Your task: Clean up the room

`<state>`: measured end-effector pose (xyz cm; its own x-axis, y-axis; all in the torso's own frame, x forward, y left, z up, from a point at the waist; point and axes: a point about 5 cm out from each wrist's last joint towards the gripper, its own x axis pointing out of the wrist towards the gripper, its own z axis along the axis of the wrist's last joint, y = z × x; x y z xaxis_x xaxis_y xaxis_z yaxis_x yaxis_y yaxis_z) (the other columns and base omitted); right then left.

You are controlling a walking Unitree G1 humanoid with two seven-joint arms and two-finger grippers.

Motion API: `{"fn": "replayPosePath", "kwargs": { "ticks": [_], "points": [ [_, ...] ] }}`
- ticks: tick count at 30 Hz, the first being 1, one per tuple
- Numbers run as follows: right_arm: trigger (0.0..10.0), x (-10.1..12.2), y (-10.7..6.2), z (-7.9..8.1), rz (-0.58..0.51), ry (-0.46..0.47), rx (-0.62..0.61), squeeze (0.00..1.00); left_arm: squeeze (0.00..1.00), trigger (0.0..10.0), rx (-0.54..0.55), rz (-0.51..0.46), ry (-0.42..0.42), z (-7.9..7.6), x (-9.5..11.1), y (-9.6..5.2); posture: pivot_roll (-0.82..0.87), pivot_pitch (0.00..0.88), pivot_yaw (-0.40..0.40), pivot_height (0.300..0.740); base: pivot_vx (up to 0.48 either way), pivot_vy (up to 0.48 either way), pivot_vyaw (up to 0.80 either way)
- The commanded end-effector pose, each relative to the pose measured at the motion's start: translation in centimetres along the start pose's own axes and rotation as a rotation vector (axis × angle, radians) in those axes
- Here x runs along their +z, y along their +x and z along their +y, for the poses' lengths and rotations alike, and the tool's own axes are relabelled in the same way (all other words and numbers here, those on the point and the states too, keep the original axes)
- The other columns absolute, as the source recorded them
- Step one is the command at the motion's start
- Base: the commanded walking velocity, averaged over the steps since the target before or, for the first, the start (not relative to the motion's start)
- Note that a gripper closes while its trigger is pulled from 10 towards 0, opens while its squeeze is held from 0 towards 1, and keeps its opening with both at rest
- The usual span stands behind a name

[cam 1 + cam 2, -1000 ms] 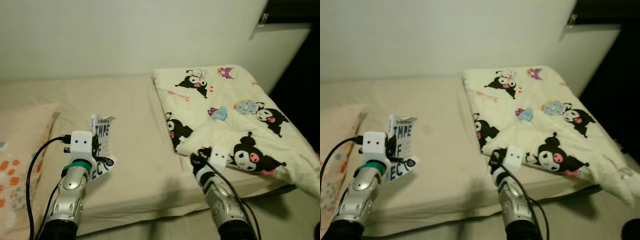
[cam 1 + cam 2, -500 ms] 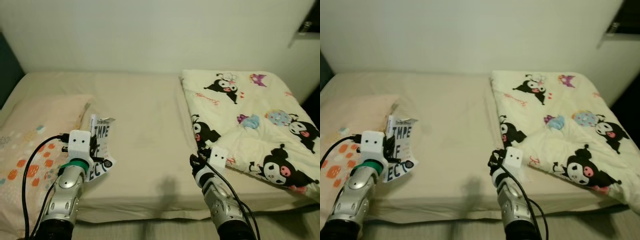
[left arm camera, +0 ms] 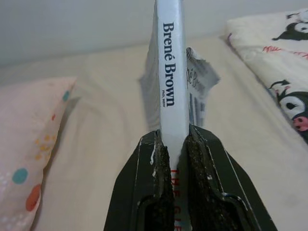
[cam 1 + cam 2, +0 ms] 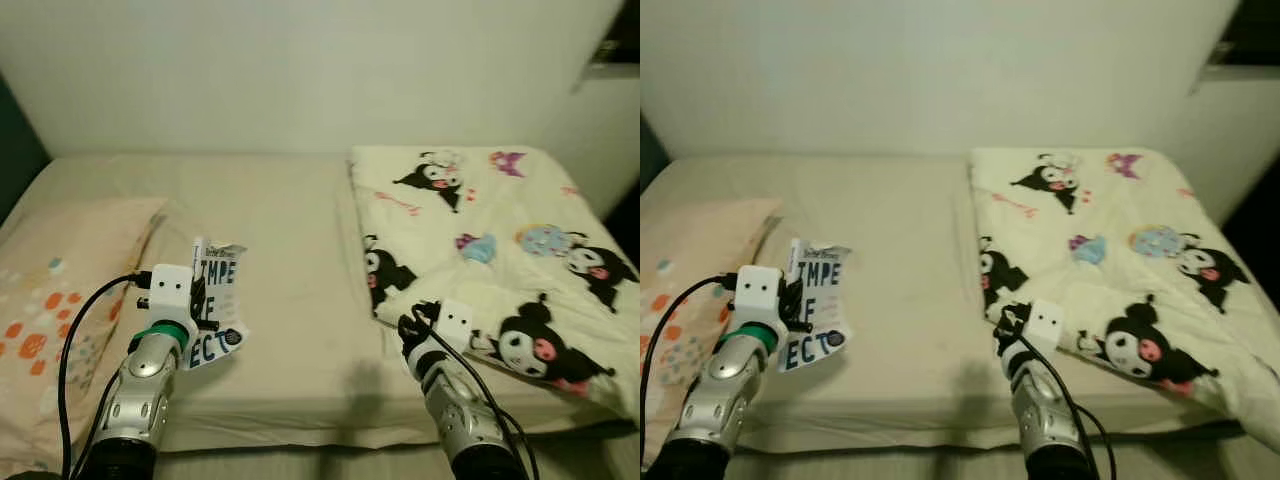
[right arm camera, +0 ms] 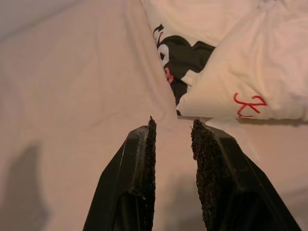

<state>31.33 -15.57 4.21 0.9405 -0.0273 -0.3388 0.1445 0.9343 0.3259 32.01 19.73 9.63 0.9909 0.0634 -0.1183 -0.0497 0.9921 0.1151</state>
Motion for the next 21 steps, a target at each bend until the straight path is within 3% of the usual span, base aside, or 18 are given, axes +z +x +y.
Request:
{"fn": "replayPosePath", "kwargs": {
  "ticks": [1,2,6,21],
  "points": [
    [10.0,-0.3,-0.1,0.3,-0.003,0.000,0.002,0.00,0.00,10.0,0.007,-0.015,0.013,0.3,0.3,0.0,0.09,0.000,0.057,0.740,0.000,0.000,0.00],
    [10.0,0.1,-0.2,0.3,-0.040,-0.053,-0.001,0.00,0.00,10.0,0.000,-0.022,0.012,0.2,0.4,-0.1,0.09,0.000,0.061,0.740,0.000,0.000,0.00],
    [10.0,0.9,-0.4,0.5,-0.102,-0.119,-0.003,0.00,0.00,10.0,-0.022,-0.038,0.013,-0.2,0.6,-0.1,0.10,0.000,0.060,0.740,0.000,0.000,0.00],
    [10.0,0.7,-0.7,-0.1,-0.105,-0.132,-0.022,0.00,0.00,10.0,-0.052,-0.065,0.034,-1.5,1.3,0.0,0.10,0.000,0.051,0.740,0.000,0.000,0.00]
  ]
}}
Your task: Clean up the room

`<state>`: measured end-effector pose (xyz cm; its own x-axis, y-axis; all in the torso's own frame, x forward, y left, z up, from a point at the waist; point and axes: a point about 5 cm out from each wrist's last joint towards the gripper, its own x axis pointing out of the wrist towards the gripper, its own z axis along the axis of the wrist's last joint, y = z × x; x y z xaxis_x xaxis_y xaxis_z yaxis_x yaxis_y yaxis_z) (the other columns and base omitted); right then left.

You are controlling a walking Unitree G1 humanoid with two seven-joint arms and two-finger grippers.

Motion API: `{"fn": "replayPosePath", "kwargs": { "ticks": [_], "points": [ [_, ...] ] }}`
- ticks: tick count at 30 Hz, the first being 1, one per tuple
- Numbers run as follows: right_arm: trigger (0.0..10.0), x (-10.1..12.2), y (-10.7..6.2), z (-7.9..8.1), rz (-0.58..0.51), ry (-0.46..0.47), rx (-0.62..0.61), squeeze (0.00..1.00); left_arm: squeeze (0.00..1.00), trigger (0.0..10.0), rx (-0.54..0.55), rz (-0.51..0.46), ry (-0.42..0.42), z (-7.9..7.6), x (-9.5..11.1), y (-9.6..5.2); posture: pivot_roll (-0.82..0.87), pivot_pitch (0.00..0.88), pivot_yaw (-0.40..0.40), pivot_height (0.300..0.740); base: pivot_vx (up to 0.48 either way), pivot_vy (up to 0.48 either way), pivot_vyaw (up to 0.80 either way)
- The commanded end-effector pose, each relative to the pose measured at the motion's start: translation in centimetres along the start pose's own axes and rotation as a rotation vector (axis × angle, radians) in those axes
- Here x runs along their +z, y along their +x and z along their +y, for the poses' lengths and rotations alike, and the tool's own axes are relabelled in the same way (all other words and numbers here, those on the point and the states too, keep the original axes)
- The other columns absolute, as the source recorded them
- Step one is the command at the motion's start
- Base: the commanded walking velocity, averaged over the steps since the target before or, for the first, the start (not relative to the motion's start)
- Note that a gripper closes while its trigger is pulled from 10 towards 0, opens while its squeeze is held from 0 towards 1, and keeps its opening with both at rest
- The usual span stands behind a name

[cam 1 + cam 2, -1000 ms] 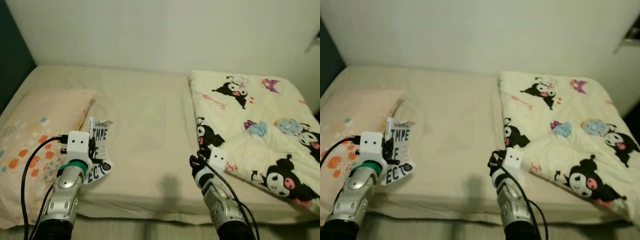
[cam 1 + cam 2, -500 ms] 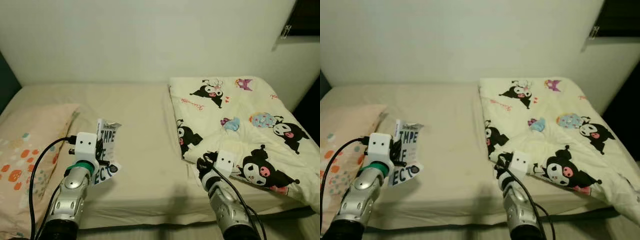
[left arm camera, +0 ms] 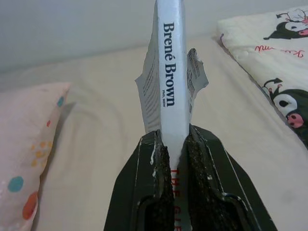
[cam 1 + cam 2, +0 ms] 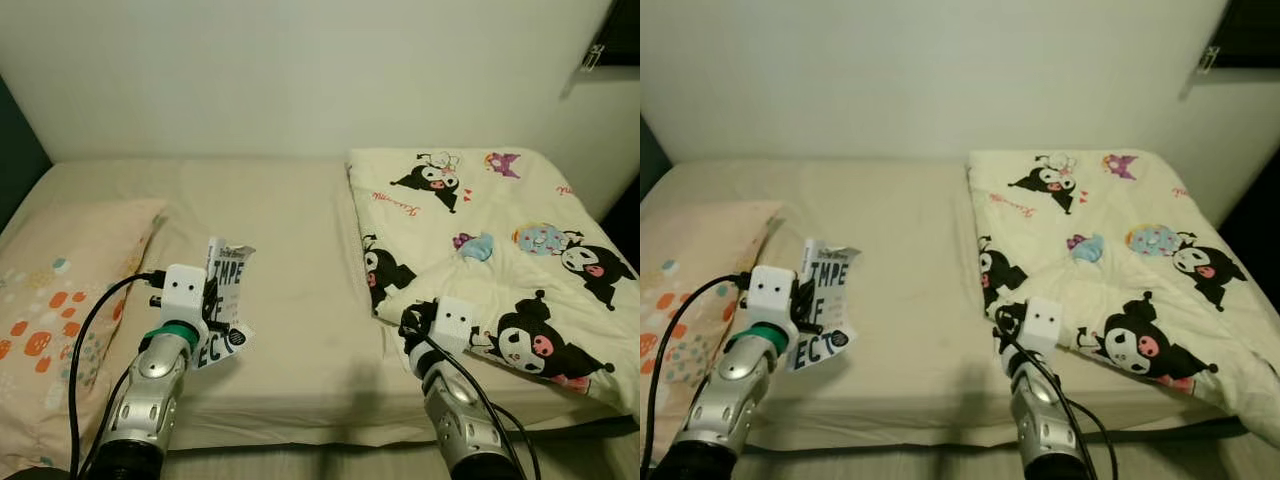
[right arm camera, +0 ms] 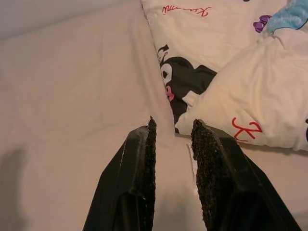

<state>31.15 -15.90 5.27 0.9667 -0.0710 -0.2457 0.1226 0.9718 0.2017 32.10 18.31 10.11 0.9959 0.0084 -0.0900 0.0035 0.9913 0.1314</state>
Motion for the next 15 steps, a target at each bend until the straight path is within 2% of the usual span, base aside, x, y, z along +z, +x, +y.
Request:
{"fn": "replayPosePath", "kwargs": {
  "ticks": [1,10,15],
  "points": [
    [10.0,-0.26,-0.22,-0.11,0.000,-0.003,-0.009,0.00,0.00,10.0,-0.001,-0.030,0.014,-0.14,0.70,0.20,0.10,0.004,0.052,0.740,0.000,0.000,0.00],
    [10.0,-0.11,-0.38,-0.77,-0.006,-0.016,-0.023,0.00,0.00,10.0,-0.005,-0.028,0.010,-0.64,0.56,0.15,0.09,0.009,0.043,0.740,0.000,0.000,0.00],
    [10.0,-0.41,-0.50,-0.49,0.008,-0.019,-0.005,0.00,0.00,10.0,0.011,-0.032,0.010,-0.54,0.52,-0.05,0.10,0.007,0.020,0.740,0.000,0.000,0.00]
  ]
}}
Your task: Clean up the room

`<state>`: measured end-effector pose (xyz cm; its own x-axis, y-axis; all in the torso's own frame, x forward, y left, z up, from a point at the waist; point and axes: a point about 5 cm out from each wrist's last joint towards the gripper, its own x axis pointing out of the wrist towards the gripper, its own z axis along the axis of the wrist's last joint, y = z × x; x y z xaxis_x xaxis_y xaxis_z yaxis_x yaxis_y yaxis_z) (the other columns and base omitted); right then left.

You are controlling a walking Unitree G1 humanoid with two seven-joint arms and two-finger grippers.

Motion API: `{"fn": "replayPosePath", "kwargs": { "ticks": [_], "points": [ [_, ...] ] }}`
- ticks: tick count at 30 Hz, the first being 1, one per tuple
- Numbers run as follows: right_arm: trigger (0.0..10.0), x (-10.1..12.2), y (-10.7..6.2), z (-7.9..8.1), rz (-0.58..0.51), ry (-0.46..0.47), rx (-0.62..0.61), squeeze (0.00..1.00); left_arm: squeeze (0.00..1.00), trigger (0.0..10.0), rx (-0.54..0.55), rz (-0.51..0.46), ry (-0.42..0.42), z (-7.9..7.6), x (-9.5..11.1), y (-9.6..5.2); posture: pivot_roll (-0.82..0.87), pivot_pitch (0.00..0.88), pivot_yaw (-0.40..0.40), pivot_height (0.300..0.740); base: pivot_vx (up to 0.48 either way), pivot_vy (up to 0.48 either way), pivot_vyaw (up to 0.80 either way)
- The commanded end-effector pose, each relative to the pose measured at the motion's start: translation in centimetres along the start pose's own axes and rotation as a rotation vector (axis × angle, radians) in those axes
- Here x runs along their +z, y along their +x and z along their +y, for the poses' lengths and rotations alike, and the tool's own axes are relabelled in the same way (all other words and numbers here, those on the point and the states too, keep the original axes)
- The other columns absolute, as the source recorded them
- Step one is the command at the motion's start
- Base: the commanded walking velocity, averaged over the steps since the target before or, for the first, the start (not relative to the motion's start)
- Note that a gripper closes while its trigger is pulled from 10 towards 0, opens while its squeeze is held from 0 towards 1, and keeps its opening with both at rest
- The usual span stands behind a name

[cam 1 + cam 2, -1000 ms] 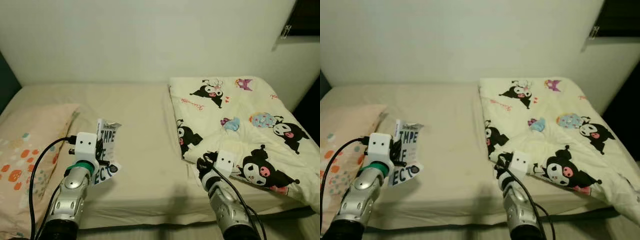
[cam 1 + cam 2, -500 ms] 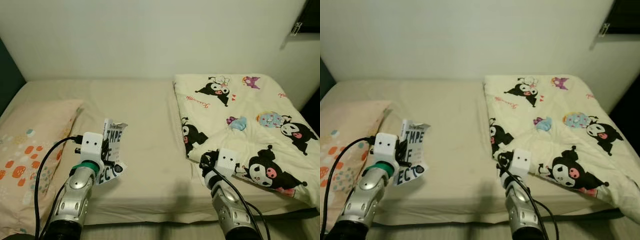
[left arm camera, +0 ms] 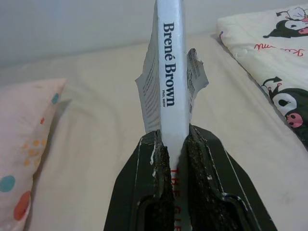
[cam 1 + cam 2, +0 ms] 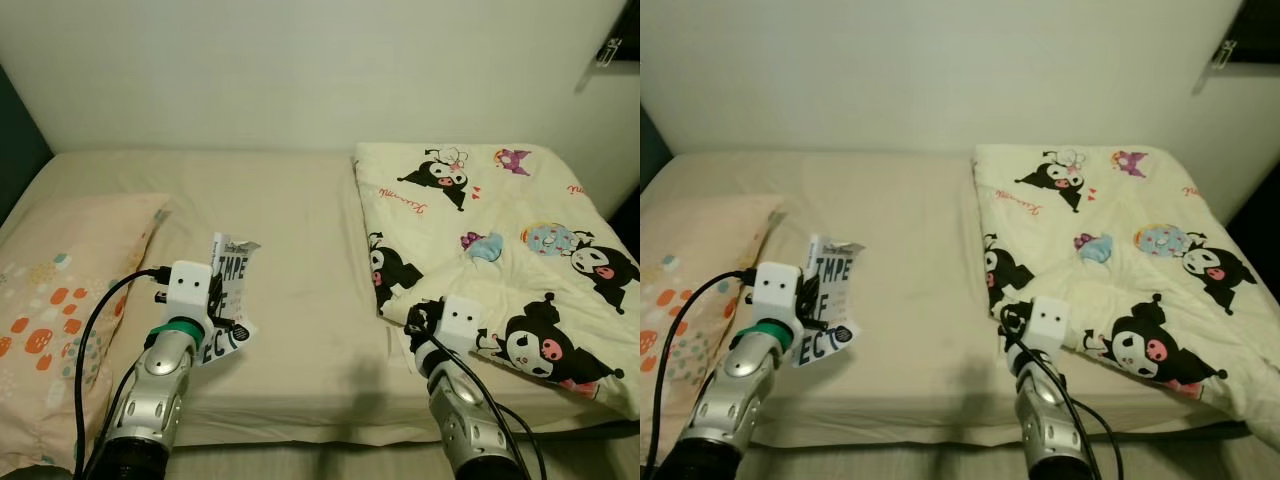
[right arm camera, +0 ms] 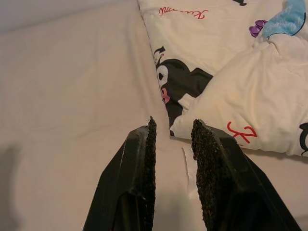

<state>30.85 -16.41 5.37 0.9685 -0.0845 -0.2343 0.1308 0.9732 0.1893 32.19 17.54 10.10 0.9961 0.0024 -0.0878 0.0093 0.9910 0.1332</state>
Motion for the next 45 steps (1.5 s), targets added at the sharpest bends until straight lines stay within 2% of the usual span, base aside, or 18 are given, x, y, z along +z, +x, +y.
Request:
{"fn": "replayPosePath", "kwargs": {
  "ticks": [1,7,16,21,34,45],
  "points": [
    [10.0,-0.6,-0.2,0.2,0.024,-0.011,0.013,0.00,0.00,10.0,0.023,-0.027,0.009,0.3,0.4,-0.2,0.11,0.009,0.012,0.740,0.000,0.000,0.00],
    [10.0,0.1,0.2,1.0,0.013,-0.028,0.061,0.00,0.00,10.0,0.039,-0.022,0.023,0.6,0.2,-0.5,0.11,0.022,0.012,0.740,0.000,0.000,0.00],
    [10.0,1.3,0.5,0.9,-0.016,-0.055,0.074,0.00,0.00,10.0,0.044,-0.012,0.029,0.9,0.1,-0.4,0.10,0.040,0.014,0.740,0.000,0.000,0.00],
    [10.0,0.7,0.4,0.4,0.005,-0.054,0.058,0.00,0.00,10.0,0.047,-0.014,0.030,0.7,0.2,-0.2,0.10,0.037,0.007,0.740,0.000,0.000,0.00],
    [10.0,0.1,0.4,1.0,0.019,-0.022,0.046,0.00,0.00,10.0,0.064,0.010,0.041,1.6,0.2,0.1,0.10,0.017,0.019,0.740,0.000,0.000,0.00],
    [10.0,0.1,0.5,0.4,0.027,-0.015,0.031,0.00,0.00,10.0,0.059,0.013,0.019,0.5,0.3,0.4,0.11,0.014,0.007,0.740,0.000,0.000,0.00]
  ]
}}
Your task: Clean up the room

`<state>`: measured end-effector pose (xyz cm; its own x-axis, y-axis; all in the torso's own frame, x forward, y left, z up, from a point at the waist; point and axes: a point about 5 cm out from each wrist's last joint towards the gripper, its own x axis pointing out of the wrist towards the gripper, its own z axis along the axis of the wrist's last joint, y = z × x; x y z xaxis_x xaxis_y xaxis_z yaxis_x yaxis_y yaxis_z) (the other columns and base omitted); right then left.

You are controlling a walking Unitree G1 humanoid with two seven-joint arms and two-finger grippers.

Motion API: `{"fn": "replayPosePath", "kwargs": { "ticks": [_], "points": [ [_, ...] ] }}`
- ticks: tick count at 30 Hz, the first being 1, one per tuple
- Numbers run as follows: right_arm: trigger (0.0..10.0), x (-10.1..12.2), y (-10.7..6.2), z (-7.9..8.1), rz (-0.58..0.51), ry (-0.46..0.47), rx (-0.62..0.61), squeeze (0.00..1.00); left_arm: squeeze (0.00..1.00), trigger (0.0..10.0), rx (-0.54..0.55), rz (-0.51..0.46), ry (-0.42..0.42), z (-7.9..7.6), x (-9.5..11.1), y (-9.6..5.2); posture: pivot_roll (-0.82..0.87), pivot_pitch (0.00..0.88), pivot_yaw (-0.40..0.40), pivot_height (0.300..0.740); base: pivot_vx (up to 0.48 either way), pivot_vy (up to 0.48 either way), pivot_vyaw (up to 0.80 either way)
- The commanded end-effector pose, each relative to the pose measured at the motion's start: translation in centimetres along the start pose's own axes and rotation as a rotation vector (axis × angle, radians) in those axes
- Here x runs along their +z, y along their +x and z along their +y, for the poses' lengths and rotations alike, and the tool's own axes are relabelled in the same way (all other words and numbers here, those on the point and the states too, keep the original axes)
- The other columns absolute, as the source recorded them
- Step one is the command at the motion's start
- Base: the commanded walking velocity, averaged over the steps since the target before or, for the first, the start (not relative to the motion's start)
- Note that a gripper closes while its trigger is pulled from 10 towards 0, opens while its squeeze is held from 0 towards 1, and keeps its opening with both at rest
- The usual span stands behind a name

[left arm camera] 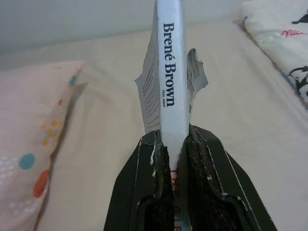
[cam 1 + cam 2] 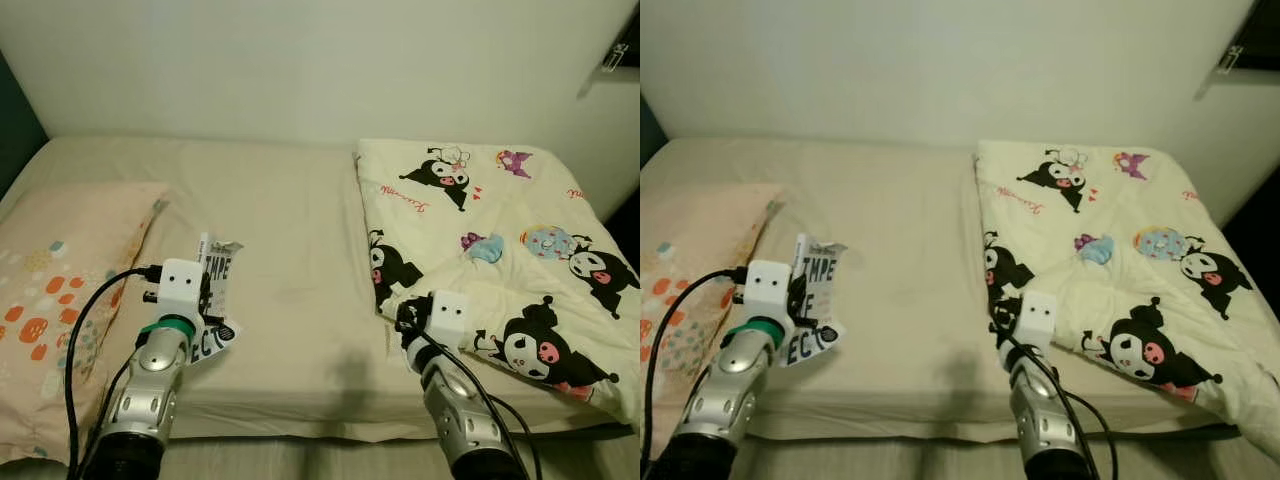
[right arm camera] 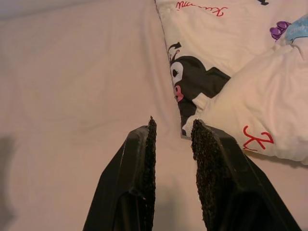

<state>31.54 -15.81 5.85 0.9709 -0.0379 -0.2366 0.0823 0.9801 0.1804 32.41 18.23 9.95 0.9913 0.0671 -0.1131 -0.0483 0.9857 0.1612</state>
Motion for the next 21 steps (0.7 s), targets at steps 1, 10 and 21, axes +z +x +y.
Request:
{"fn": "replayPosePath", "kwargs": {
  "ticks": [1,10,21],
  "points": [
    [10.0,-0.38,-0.05,-0.36,0.016,0.006,-0.014,0.00,0.00,10.0,-0.002,-0.022,-0.004,-0.15,0.49,0.09,0.11,0.014,0.007,0.740,0.000,0.000,0.00],
    [10.0,-0.30,0.04,-0.24,0.015,0.006,-0.013,0.00,0.00,10.0,-0.002,-0.021,-0.009,-0.20,0.57,0.26,0.11,0.013,0.010,0.740,0.000,0.000,0.00],
    [10.0,-0.65,0.01,-0.12,0.026,0.019,-0.014,0.00,0.00,10.0,0.001,-0.021,0.005,0.08,0.62,0.28,0.12,0.016,0.014,0.740,0.000,0.000,0.00]
  ]
}}
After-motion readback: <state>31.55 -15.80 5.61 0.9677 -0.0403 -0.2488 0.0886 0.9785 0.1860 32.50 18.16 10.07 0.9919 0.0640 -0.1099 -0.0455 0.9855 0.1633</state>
